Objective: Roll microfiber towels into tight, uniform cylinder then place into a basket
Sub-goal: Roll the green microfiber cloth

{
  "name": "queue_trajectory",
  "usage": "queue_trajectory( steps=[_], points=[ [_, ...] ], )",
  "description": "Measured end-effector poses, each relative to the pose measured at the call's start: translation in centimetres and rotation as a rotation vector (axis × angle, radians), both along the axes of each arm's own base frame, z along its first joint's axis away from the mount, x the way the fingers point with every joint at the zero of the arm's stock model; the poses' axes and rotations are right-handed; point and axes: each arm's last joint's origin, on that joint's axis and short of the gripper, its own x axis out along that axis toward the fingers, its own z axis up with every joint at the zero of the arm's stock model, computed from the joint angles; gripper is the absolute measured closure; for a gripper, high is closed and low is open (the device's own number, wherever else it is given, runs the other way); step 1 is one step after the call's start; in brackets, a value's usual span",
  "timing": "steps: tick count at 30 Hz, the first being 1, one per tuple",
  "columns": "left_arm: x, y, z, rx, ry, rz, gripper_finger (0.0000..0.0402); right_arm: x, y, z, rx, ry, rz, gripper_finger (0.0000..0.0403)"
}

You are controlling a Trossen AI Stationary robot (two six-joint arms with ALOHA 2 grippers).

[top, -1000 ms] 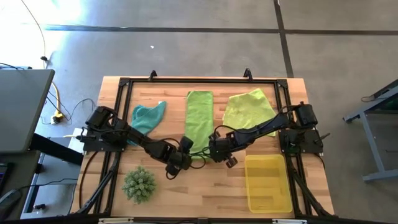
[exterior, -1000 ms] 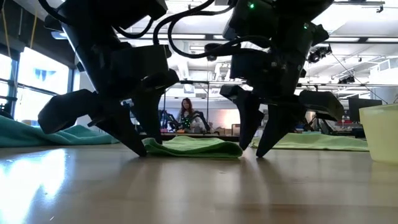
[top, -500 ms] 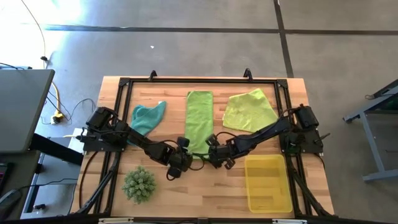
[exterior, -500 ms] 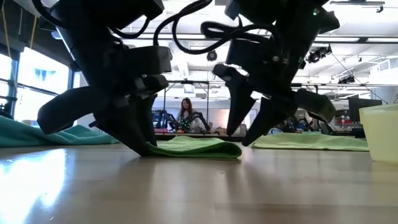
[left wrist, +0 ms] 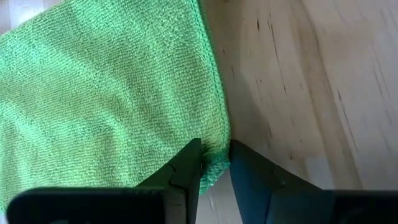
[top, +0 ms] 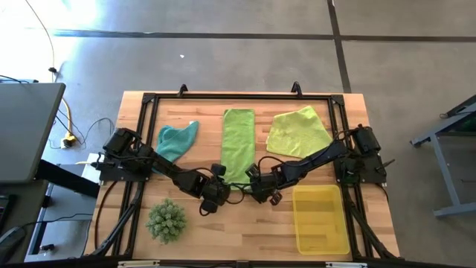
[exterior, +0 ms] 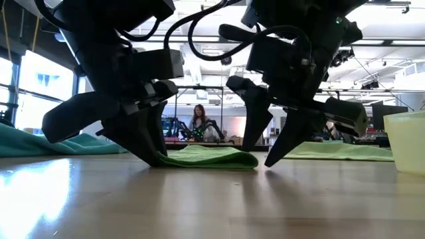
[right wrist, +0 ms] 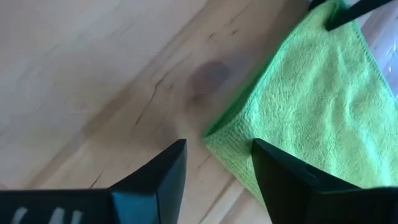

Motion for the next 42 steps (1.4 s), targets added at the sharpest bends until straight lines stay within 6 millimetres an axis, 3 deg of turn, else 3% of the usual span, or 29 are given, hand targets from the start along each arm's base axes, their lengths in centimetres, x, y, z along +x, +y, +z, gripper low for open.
queue_trajectory(
  steps=[5, 9, 22, 29, 34, 38, 42],
  points=[
    [0.0, 0.0, 0.0, -0.017, -0.013, 0.032, 0.0328, 0.5, -0.3, -0.8, 0.072, 0.015, -0.015, 0.0214],
    [0.0, -0.2, 0.0, -0.029, -0.026, 0.063, 0.0328, 0.7, -0.8, -1.7, 0.105, 0.044, -0.076, 0.0232],
    [-0.3, -2.0, 0.0, -0.079, -0.072, 0.108, 0.0328, 0.5, -0.9, -2.1, 0.17, 0.081, -0.156, 0.0395],
    [0.4, -2.6, 0.7, -0.169, -0.093, 0.147, 0.0328, 0.4, -1.8, -0.6, 0.242, 0.07, -0.148, 0.04],
    [1.2, -3.1, 1.7, -0.262, -0.112, 0.166, 0.0328, 0.3, -3.4, 1.9, 0.488, 0.076, -0.217, 0.0401],
    [1.6, -3.2, 2.3, -0.317, -0.158, 0.274, 0.0328, 0.2, -3.9, 2.4, 0.634, 0.122, -0.26, 0.0401],
    [1.8, -3.4, 2.7, -0.325, -0.167, 0.285, 0.0328, 0.2, -3.6, 2.4, 0.646, 0.13, -0.255, 0.0402]
  ],
)
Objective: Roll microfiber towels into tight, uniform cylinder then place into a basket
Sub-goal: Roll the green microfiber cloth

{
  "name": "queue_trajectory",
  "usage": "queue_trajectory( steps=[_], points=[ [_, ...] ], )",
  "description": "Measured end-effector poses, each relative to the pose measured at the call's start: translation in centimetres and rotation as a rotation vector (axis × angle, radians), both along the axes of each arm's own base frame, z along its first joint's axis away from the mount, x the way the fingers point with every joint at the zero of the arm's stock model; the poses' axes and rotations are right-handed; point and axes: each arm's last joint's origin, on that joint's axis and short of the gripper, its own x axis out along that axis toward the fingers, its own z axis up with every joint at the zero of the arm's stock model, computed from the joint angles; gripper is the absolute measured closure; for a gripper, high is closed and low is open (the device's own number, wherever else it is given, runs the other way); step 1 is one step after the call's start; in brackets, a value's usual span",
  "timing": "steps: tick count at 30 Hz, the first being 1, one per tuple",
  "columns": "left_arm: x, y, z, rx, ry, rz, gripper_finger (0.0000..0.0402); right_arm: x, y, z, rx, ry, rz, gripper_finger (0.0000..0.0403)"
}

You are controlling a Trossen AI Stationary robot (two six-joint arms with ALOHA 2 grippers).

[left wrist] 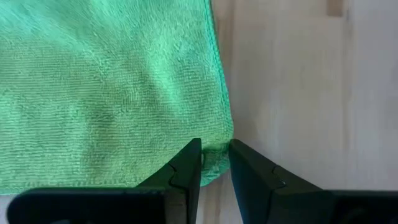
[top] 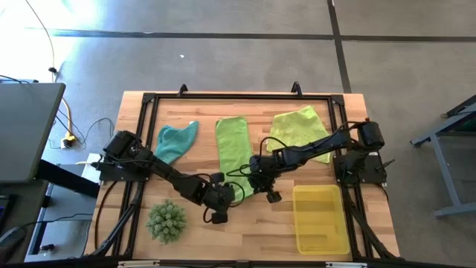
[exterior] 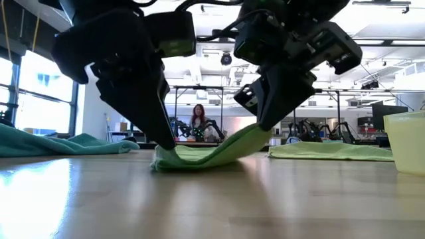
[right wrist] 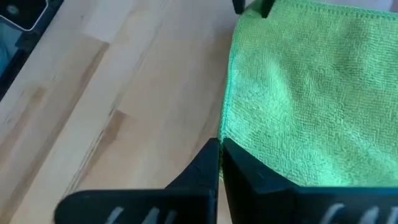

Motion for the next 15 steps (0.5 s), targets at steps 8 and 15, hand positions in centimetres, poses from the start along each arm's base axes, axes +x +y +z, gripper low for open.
queue_trajectory(
  steps=[8, 15],
  points=[
    [-0.05, -0.07, -0.02, 0.027, 0.021, -0.104, 0.0328, 0.03, 0.44, 0.03, -0.012, -0.008, -0.009, 0.0402],
    [-0.3, -0.29, -0.29, 0.029, 0.073, -0.281, 0.0304, 0.05, 0.42, 0.05, -0.023, -0.009, -0.017, 0.0403]
  ],
)
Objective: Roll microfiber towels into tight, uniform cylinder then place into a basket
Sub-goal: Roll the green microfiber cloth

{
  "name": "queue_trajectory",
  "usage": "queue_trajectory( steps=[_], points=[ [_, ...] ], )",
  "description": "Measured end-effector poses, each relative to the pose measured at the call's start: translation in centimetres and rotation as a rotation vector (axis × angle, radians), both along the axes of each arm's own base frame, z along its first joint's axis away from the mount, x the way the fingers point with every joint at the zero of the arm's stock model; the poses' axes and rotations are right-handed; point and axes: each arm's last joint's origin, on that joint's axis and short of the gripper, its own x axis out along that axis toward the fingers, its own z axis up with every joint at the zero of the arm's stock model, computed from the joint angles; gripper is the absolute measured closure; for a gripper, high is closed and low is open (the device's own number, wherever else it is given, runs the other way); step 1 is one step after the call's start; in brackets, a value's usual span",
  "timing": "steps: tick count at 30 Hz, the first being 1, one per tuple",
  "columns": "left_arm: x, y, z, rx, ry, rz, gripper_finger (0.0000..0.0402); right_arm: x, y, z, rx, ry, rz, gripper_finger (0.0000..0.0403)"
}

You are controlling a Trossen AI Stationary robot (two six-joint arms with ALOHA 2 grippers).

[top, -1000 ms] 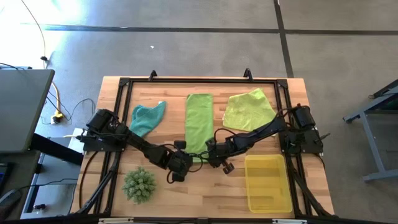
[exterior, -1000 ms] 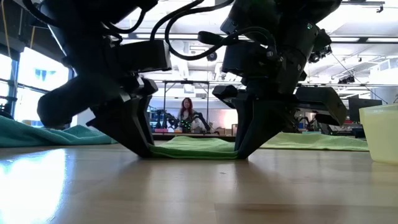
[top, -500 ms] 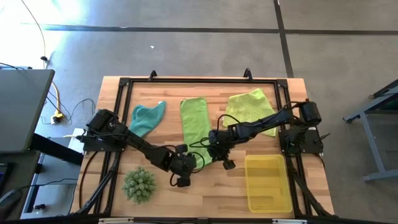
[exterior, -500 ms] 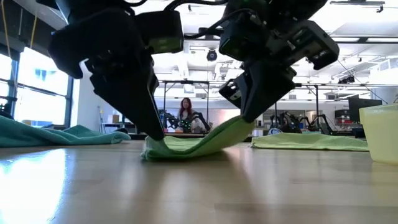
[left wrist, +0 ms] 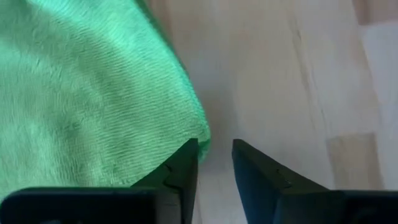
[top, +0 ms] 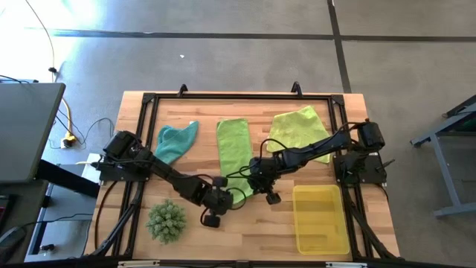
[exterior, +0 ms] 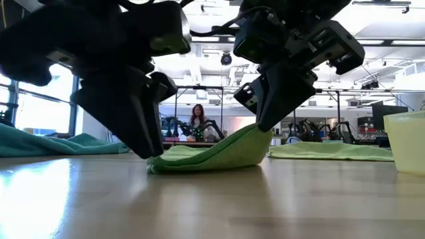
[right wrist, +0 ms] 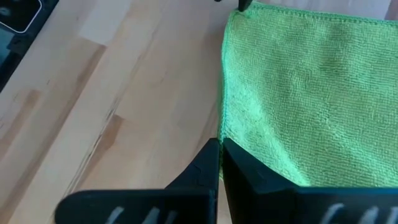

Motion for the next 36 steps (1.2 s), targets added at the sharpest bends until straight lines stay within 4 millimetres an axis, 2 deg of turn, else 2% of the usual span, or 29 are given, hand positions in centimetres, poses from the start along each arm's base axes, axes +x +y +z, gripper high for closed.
queue_trajectory(
  steps=[5, 8, 12, 15, 19, 27, 36],
  points=[
    [0.2, 0.2, 0.0, 0.076, -0.018, -0.056, 0.0268, 0.0, 0.0, 0.0, 0.002, 0.0, -0.004, 0.0403],
    [0.4, 0.4, -0.8, 0.082, -0.002, -0.051, 0.0251, 0.0, 0.0, 0.1, 0.01, 0.004, -0.016, 0.0403],
    [0.5, 0.2, -2.0, 0.078, 0.031, -0.064, 0.0238, 0.0, 0.0, 0.1, 0.01, 0.004, -0.016, 0.0403],
    [0.5, 0.2, -2.5, 0.102, 0.033, -0.002, 0.0238, 0.0, 0.0, 0.1, 0.01, 0.003, -0.015, 0.0403],
    [0.5, 0.3, -2.5, 0.051, 0.031, 0.124, 0.0262, 0.0, 0.0, 0.1, 0.012, 0.005, -0.019, 0.0403],
    [0.6, 0.2, -2.3, -0.067, 0.018, 0.234, 0.039, 0.0, 0.1, 0.1, 0.034, 0.018, -0.013, 0.0403],
    [-0.3, 0.4, -0.6, -0.127, 0.015, 0.381, 0.0373, 0.0, -0.4, 0.1, 0.065, 0.03, -0.036, 0.0403]
  ],
)
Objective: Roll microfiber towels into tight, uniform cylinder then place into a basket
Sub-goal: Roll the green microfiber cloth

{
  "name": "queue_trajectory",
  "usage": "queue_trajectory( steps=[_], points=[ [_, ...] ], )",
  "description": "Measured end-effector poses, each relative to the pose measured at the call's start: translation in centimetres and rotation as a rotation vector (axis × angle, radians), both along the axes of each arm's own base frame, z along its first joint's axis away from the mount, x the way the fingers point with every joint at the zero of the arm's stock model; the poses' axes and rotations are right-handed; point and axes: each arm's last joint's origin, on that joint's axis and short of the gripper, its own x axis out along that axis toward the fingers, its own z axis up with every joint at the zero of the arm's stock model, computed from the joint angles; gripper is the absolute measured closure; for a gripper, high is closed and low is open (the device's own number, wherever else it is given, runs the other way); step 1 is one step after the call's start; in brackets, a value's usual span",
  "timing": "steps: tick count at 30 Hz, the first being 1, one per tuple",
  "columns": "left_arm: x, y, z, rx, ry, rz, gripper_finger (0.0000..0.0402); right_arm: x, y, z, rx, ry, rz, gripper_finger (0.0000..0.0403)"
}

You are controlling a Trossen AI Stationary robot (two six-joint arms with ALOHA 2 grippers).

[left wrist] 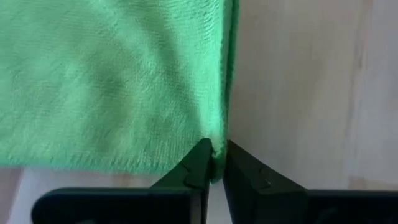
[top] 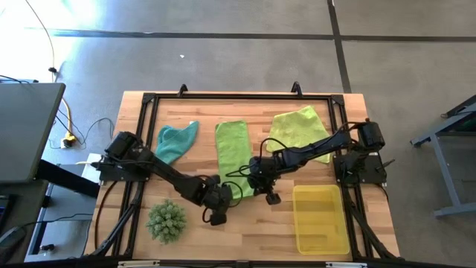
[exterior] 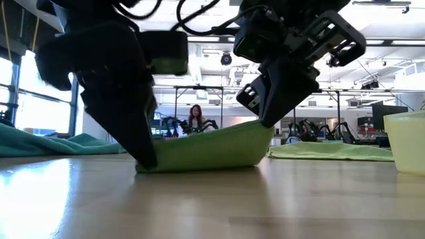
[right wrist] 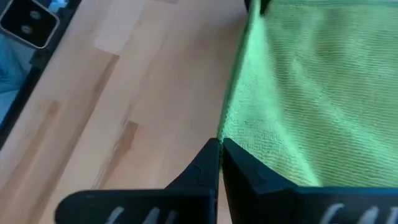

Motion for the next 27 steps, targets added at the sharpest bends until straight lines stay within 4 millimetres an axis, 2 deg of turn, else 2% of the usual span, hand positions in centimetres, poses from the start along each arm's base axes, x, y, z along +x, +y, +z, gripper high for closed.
queue_trajectory(
  steps=[8, 17, 27],
  points=[
    [0.0, 0.6, 0.2, -0.038, -0.007, 0.128, 0.0389, 0.2, -1.9, -0.1, -0.016, 0.009, -0.054, 0.0403],
    [0.8, 1.2, 1.1, -0.033, -0.026, 0.167, 0.0388, 0.4, -1.9, -2.4, -0.036, 0.087, -0.074, 0.0403],
    [1.1, 1.6, 2.2, -0.105, 0.045, 0.214, 0.0388, 0.4, -2.0, -2.5, -0.062, 0.081, -0.067, 0.0403]
  ],
)
